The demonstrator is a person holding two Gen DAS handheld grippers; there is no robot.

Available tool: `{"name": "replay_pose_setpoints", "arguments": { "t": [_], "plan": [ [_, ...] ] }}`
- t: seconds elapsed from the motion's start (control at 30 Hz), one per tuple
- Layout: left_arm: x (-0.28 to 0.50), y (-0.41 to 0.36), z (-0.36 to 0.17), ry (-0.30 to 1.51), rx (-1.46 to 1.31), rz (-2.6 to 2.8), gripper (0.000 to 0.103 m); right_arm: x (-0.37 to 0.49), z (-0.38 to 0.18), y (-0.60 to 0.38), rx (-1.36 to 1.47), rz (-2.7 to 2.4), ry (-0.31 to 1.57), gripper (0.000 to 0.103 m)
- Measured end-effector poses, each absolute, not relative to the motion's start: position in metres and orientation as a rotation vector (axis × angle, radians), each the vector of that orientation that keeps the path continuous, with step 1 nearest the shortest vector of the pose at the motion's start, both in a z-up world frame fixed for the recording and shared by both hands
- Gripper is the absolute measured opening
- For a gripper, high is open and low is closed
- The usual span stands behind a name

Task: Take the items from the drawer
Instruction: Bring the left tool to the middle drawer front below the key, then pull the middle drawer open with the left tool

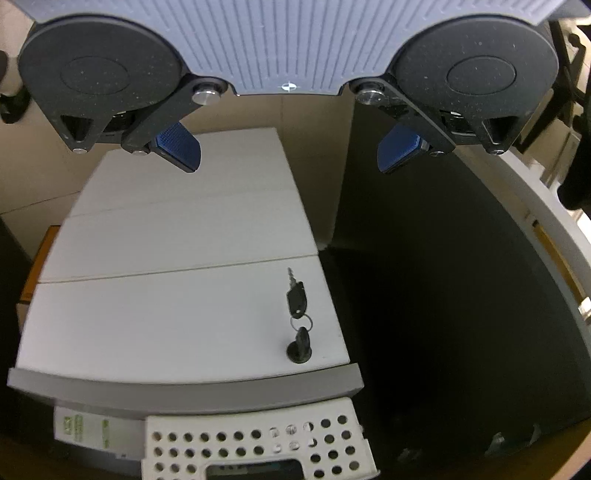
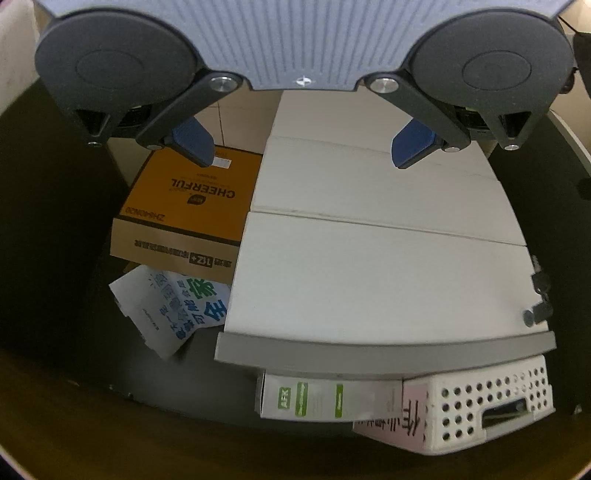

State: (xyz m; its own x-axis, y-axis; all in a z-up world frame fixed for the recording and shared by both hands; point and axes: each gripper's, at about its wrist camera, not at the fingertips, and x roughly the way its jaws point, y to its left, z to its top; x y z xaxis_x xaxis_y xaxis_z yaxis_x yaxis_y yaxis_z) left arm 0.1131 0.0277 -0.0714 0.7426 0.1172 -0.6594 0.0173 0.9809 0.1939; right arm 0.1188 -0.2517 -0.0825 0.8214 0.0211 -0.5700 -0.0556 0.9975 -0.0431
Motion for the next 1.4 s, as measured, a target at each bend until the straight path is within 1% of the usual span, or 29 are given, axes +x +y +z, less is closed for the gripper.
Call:
{"name": "replay_pose_setpoints", "arguments": {
  "t": [0.37,0.7,0.87,0.97,1.0,1.03,1.13,1.33,1.37,1.4],
  "plan": [
    [0.169,0.051,-0.099,0.693,0.200,-0.052,0.103,0.181,-0.116,-0.273,-0.021,0.072,0.619,0.103],
    [0.208,0.066,-0.138,0.686,0.278,-0.126,0.103,0.229,-0.146,-0.291,-0.020,0.119,0.640,0.103],
    [0.226,0.072,-0.147,0.675,0.317,-0.138,0.099,0.242,-0.157,-0.297,-0.029,0.156,0.636,0.103],
    [0.236,0.076,-0.148,0.661,0.306,-0.155,0.095,0.249,-0.161,-0.300,-0.024,0.208,0.635,0.102],
    [0.239,0.078,-0.148,0.657,0.297,-0.167,0.092,0.251,-0.163,-0.301,-0.026,0.232,0.633,0.102],
    [0.242,0.079,-0.148,0.653,0.291,-0.183,0.089,0.252,-0.164,-0.301,-0.033,0.255,0.631,0.101],
    [0.248,0.081,-0.151,0.643,0.294,-0.233,0.082,0.259,-0.166,-0.300,-0.060,0.313,0.640,0.094],
    [0.258,0.081,-0.157,0.663,0.285,-0.292,0.080,0.273,-0.168,-0.302,-0.074,0.346,0.655,0.084],
    [0.256,0.079,-0.158,0.656,0.296,-0.310,0.080,0.273,-0.168,-0.302,-0.073,0.347,0.653,0.082],
    [0.255,0.076,-0.159,0.652,0.304,-0.331,0.077,0.275,-0.168,-0.303,-0.073,0.351,0.653,0.082]
  ]
}}
